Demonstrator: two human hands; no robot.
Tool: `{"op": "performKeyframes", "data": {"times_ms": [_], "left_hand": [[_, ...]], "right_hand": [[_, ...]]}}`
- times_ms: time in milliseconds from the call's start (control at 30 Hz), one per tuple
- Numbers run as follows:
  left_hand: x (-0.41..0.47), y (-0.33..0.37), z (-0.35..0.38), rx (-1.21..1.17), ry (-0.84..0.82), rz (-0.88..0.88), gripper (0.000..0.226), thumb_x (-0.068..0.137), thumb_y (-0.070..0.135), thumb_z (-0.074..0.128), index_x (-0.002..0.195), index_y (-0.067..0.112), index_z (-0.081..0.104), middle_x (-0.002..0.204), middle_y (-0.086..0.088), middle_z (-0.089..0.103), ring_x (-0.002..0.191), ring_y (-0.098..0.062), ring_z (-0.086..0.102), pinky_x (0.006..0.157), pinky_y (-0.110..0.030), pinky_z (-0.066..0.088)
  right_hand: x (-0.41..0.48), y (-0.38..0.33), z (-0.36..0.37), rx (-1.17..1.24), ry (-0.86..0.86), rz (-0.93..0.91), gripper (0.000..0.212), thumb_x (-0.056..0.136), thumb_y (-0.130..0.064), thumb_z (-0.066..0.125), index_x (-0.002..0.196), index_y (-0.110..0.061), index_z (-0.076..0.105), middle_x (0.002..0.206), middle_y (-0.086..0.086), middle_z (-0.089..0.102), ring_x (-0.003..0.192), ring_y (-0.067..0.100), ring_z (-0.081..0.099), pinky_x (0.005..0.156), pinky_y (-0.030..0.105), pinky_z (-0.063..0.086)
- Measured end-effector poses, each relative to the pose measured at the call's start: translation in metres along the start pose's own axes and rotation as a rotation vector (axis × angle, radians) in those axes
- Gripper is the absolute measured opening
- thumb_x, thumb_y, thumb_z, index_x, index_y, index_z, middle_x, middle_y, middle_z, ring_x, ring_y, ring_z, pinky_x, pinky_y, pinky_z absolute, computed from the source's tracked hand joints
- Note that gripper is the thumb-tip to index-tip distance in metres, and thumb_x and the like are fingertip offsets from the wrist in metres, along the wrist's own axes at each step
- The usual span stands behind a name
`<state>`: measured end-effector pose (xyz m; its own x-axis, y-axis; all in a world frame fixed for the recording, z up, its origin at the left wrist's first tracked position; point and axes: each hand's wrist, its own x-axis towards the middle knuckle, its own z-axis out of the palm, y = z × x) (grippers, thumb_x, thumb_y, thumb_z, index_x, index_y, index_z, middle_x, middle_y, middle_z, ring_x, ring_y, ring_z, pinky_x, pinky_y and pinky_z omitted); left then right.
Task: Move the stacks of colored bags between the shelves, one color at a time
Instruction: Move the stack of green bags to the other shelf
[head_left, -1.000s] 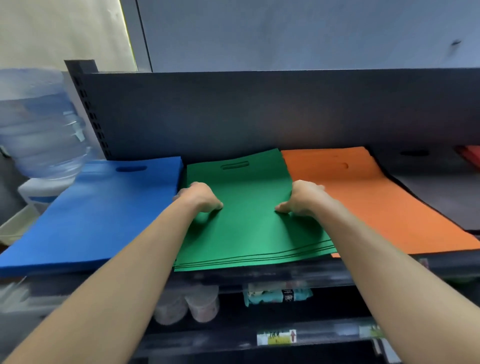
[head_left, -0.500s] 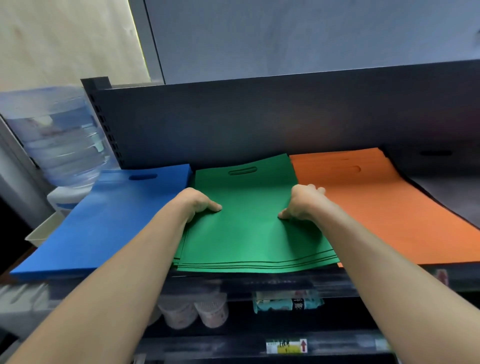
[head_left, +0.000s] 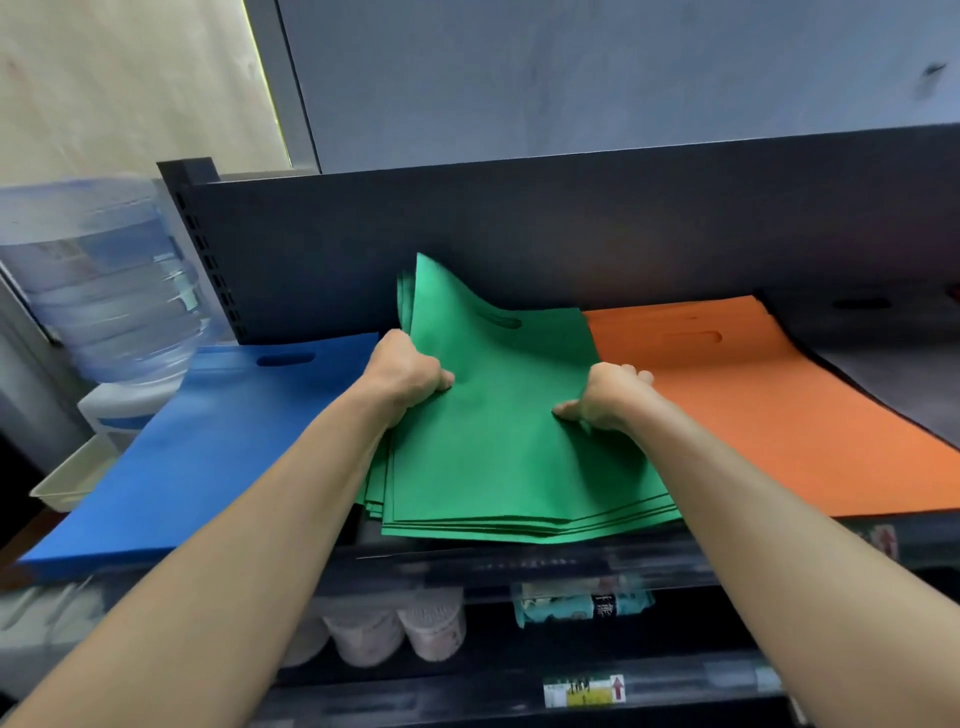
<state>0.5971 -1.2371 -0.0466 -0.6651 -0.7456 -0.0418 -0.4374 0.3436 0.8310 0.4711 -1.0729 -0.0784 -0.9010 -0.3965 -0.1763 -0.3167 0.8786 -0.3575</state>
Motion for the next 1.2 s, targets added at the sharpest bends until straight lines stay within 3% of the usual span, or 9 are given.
{"op": "performKeyframes", "data": {"times_ms": [300,433,500,567,633,767,900,1067,1200], "left_hand": [[-0.022,0.007,-0.04,-0.185,0.126,0.42,0.039,0.078,0.007,0.073,0.107,0.015,0.048,0.108,-0.001,0.06,0.097,-0.016,0.06,0.086,-0.025,0.048],[-0.024,0.006,-0.058,-0.301,0.157,0.455,0.039,0.077,0.004,0.073,0.107,0.013,0.05,0.102,0.001,0.063,0.094,-0.016,0.063,0.085,-0.027,0.052],[-0.025,0.006,-0.062,-0.331,0.16,0.479,0.039,0.078,0.003,0.072,0.108,0.011,0.049,0.101,0.002,0.063,0.093,-0.015,0.064,0.084,-0.025,0.053],[-0.024,0.008,-0.064,-0.326,0.193,0.513,0.039,0.079,0.004,0.072,0.107,0.011,0.047,0.099,0.004,0.062,0.089,-0.011,0.062,0.081,-0.017,0.053],[-0.021,0.01,-0.062,-0.302,0.256,0.547,0.039,0.079,0.006,0.072,0.108,0.01,0.047,0.101,0.002,0.061,0.089,-0.01,0.061,0.081,-0.015,0.051],[-0.015,0.019,-0.053,-0.29,0.35,0.551,0.043,0.081,0.012,0.071,0.115,0.01,0.044,0.104,0.004,0.059,0.097,-0.016,0.059,0.093,-0.031,0.048],[-0.014,0.022,-0.046,-0.345,0.311,0.437,0.055,0.083,0.016,0.069,0.126,0.015,0.034,0.1,0.013,0.052,0.096,-0.012,0.054,0.087,-0.028,0.045],[-0.019,0.019,-0.029,-0.343,0.414,0.404,0.047,0.084,0.017,0.068,0.12,0.014,0.038,0.101,0.01,0.053,0.093,-0.013,0.053,0.079,-0.024,0.043],[-0.024,0.038,-0.027,-0.327,0.541,0.522,0.037,0.086,0.014,0.065,0.117,0.007,0.044,0.099,0.007,0.055,0.087,-0.012,0.054,0.079,-0.021,0.044]], "right_hand": [[0.013,-0.011,-0.008,0.782,0.096,-0.092,0.111,0.075,-0.054,0.069,0.149,-0.009,0.001,0.15,0.011,0.03,0.136,0.028,0.034,0.108,0.035,0.031],[0.009,-0.02,-0.018,1.133,0.011,-0.081,0.135,0.049,-0.065,0.08,0.149,-0.011,0.007,0.147,0.01,0.035,0.129,0.03,0.044,0.103,0.043,0.038],[0.004,-0.023,-0.023,1.213,-0.021,-0.098,0.112,0.051,-0.056,0.084,0.136,-0.005,0.033,0.13,0.012,0.054,0.113,0.032,0.058,0.094,0.054,0.047],[-0.002,-0.028,-0.031,1.316,0.01,-0.194,0.054,0.071,-0.022,0.081,0.114,-0.003,0.054,0.109,0.016,0.067,0.091,0.032,0.067,0.08,0.052,0.055],[-0.006,-0.032,-0.038,1.364,0.085,-0.282,0.039,0.074,-0.004,0.075,0.109,-0.005,0.059,0.101,0.016,0.069,0.082,0.032,0.069,0.073,0.05,0.057],[-0.016,-0.04,-0.062,1.265,0.374,-0.439,0.036,0.076,-0.003,0.072,0.105,-0.016,0.057,0.095,-0.001,0.069,0.088,0.022,0.068,0.081,0.041,0.057],[-0.029,-0.035,-0.077,1.063,0.428,-0.463,0.058,0.08,-0.013,0.071,0.126,-0.02,0.037,0.094,-0.014,0.056,0.088,0.01,0.06,0.08,0.029,0.051],[-0.037,-0.032,-0.06,1.047,0.525,-0.398,0.052,0.082,-0.005,0.065,0.123,-0.016,0.035,0.09,-0.013,0.053,0.091,0.015,0.055,0.08,0.028,0.048],[-0.044,-0.047,-0.06,1.047,0.616,-0.435,0.044,0.082,0.002,0.057,0.118,-0.015,0.037,0.094,-0.008,0.057,0.088,0.014,0.056,0.072,0.021,0.043]]}}
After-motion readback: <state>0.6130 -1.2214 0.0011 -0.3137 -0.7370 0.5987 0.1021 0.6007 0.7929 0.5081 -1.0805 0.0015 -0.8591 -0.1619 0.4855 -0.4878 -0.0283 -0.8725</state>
